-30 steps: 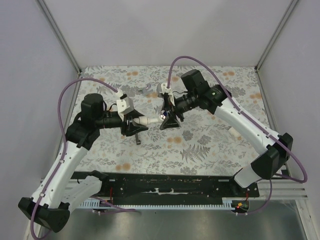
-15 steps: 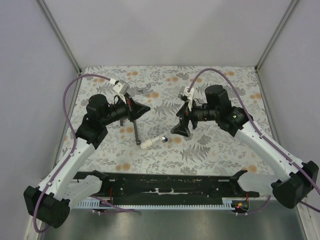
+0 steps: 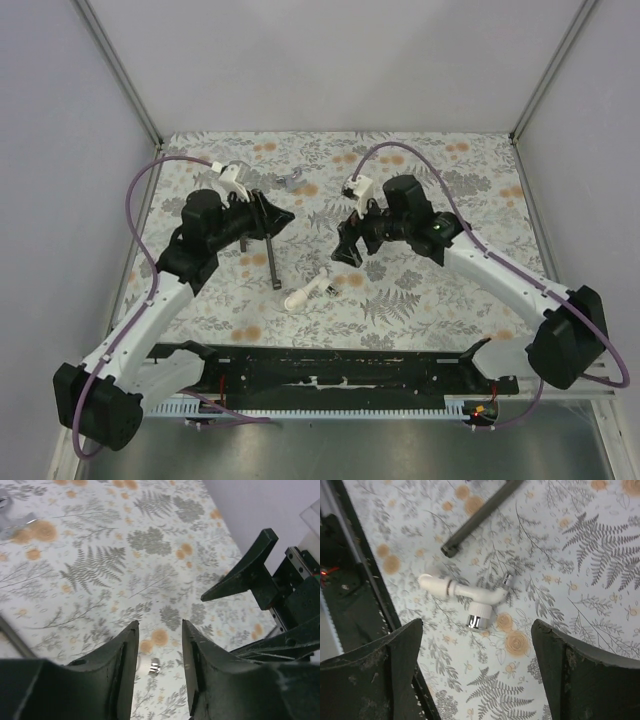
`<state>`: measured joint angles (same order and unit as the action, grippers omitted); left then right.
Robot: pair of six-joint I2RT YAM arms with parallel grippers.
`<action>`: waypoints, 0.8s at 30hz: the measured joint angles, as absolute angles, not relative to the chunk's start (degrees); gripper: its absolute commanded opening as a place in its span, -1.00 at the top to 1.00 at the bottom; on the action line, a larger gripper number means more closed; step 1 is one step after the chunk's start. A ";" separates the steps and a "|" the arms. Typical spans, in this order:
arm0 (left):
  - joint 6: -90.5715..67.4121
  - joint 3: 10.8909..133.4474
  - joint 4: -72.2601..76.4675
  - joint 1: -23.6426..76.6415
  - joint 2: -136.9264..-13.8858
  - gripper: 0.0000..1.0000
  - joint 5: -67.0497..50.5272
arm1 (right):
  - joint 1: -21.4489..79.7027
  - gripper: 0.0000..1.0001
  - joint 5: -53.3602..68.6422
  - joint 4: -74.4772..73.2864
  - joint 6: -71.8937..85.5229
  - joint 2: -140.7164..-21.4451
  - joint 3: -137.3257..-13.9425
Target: Install the water faucets
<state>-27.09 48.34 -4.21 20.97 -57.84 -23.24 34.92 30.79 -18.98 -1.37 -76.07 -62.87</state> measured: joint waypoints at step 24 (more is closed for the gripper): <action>-19.33 33.67 -11.84 20.97 -46.44 -0.61 -12.03 | 53.87 0.09 -2.63 -20.64 1.43 -102.74 -62.08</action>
